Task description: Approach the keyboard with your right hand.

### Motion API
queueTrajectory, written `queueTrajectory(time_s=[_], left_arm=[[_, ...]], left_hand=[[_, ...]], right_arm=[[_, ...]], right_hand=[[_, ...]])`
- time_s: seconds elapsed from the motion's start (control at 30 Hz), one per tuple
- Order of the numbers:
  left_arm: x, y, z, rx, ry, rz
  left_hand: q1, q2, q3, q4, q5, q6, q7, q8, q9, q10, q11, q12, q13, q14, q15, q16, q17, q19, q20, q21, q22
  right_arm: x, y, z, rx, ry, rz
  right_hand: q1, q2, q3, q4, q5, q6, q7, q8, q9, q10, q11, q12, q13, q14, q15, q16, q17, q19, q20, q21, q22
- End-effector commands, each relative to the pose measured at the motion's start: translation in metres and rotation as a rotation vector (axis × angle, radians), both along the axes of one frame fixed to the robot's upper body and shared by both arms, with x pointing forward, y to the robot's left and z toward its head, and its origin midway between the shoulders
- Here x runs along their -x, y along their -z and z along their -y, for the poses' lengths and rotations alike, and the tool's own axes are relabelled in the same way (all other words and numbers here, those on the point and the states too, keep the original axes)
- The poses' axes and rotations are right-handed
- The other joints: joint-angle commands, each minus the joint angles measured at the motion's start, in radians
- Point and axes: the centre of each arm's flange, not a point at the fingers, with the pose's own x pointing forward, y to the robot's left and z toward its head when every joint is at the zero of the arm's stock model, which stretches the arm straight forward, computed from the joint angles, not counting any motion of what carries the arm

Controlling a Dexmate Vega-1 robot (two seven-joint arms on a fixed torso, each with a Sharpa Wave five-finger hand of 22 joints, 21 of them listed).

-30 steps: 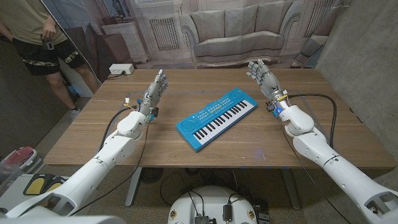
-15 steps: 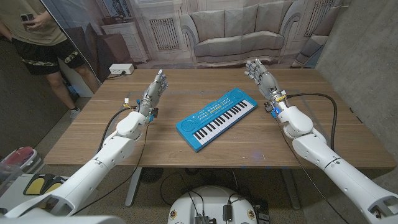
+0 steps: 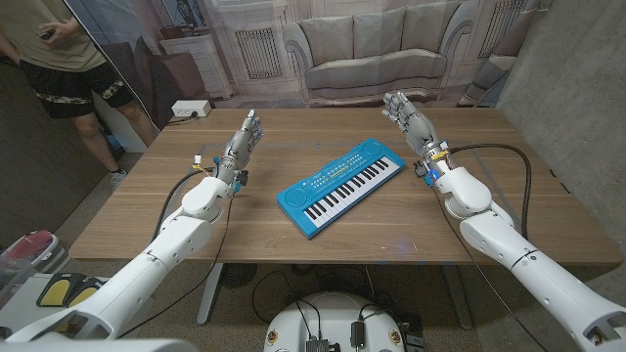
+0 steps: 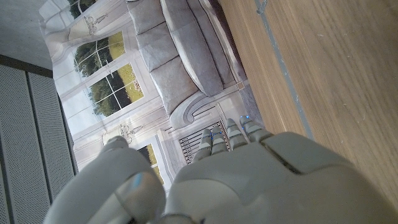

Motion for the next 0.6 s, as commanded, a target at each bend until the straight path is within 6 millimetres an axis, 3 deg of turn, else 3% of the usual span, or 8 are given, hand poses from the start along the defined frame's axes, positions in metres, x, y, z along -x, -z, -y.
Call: queueTrajectory(time_s=[0.03,0.6], left_arm=[[0.003,0.0,0.001,-0.004,-0.001,0.003],[0.004,0.001,-0.002,-0.003,-0.003,0.006]], left_hand=[[0.008,-0.002,-0.003,-0.005,-0.001,0.008,0.002,-0.005,0.003,0.008,0.0,-0.002,0.002,0.005,0.002,-0.004,0.004,-0.007,-0.014,-0.005,0.001],[0.011,0.0,-0.005,-0.005,-0.003,0.011,0.002,-0.005,0.003,0.01,-0.003,-0.003,0.002,0.007,0.001,-0.003,0.004,-0.007,-0.015,-0.005,0.001]], right_arm=[[0.009,-0.003,-0.004,0.025,0.015,0.034],[0.014,-0.009,-0.015,0.071,0.046,0.077]], right_hand=[[0.005,0.003,0.002,-0.005,-0.002,0.011,-0.001,0.005,0.003,0.007,0.001,0.004,0.004,0.01,0.001,-0.001,0.004,0.01,-0.026,-0.002,0.002],[0.01,0.004,0.003,-0.009,-0.002,0.014,-0.005,0.004,0.003,0.015,-0.002,0.004,0.004,0.014,-0.003,-0.002,0.004,0.014,-0.026,-0.007,0.002]])
